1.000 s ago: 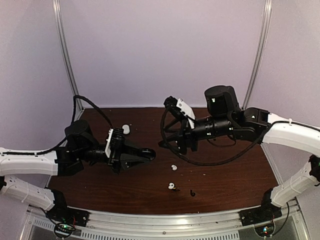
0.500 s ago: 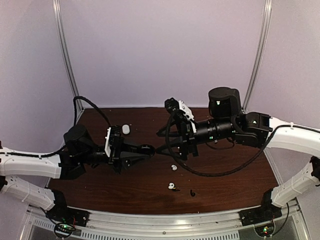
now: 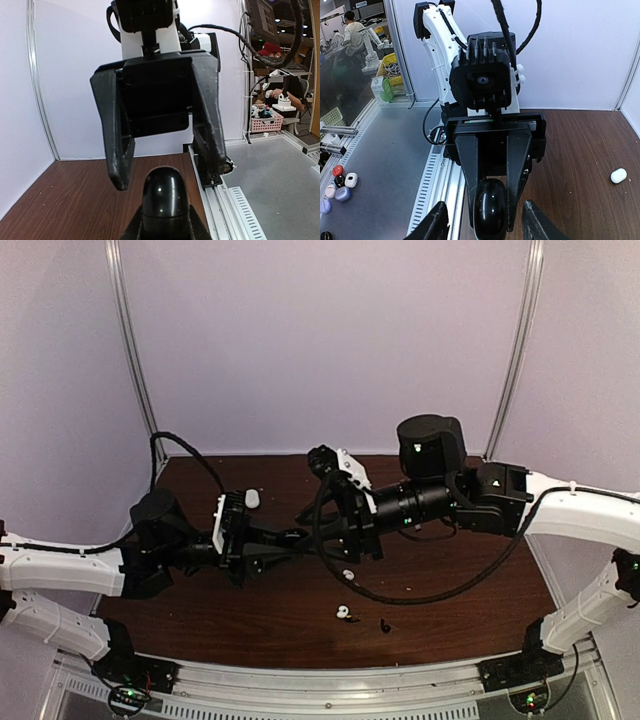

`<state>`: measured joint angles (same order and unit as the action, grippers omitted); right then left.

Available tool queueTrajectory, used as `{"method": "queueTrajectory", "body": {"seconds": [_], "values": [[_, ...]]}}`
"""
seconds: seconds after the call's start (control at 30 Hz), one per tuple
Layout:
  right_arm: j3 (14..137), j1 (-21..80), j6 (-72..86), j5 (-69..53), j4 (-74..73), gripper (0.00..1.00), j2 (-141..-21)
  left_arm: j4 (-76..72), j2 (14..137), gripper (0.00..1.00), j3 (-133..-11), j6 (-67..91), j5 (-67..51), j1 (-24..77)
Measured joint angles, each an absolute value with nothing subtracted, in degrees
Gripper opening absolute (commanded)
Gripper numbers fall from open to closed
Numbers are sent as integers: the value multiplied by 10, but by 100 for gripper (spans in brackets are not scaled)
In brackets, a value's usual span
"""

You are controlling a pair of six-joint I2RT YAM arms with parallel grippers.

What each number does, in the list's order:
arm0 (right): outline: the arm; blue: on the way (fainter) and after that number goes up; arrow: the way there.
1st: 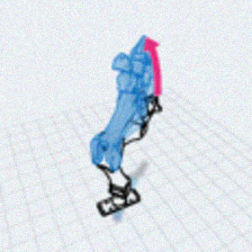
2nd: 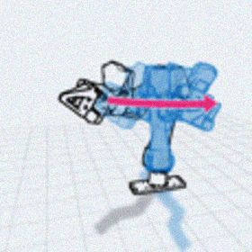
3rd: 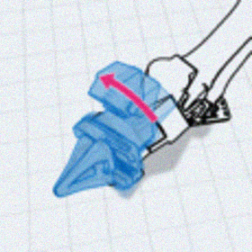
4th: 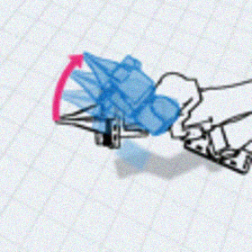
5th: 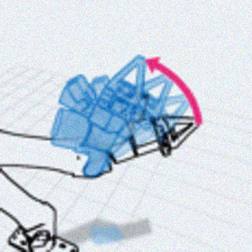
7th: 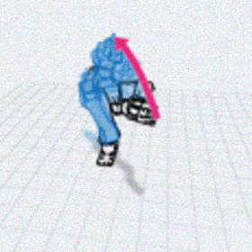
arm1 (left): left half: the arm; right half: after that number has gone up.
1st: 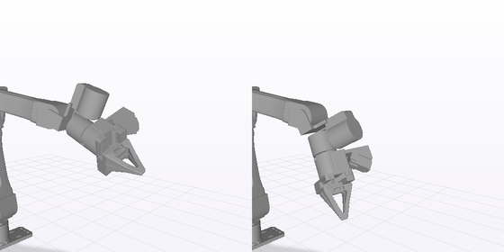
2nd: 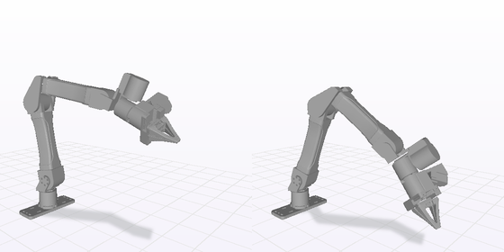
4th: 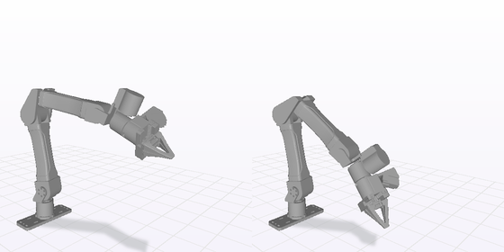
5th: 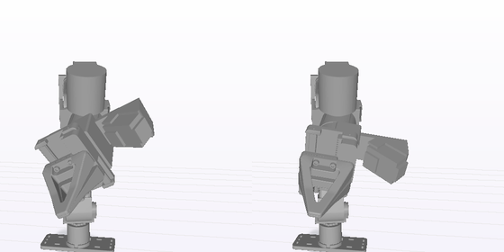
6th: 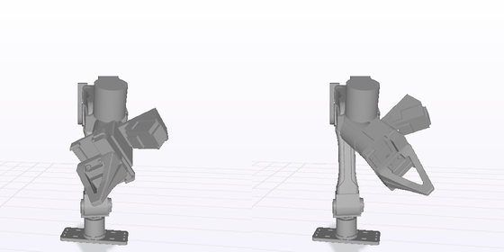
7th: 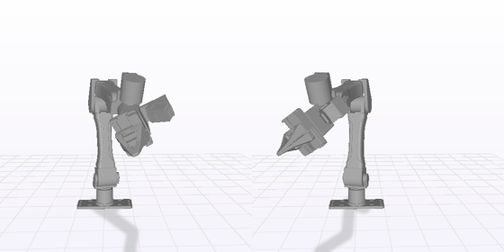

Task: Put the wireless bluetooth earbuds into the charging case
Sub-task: Pass from the left arm to the right

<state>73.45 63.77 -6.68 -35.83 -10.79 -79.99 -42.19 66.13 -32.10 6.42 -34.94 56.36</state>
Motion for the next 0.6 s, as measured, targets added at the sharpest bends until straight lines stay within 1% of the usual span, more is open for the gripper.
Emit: {"method": "queueTrajectory", "body": {"seconds": [0.13,0.27,0.4,0.5,0.6], "values": [[737,643,-74,-355,-111,45,-807,-422,664,0,-323,67,-350,564],[738,645,-78,-351,-116,36,-813,-423,667,0,-323,70,-350,564],[739,646,-80,-342,-121,25,-814,-423,667,1,-323,70,-352,564],[740,646,-84,-335,-123,18,-814,-423,667,4,-323,71,-353,564],[741,646,-86,-331,-126,14,-814,-421,667,14,-323,73,-354,564]]}}
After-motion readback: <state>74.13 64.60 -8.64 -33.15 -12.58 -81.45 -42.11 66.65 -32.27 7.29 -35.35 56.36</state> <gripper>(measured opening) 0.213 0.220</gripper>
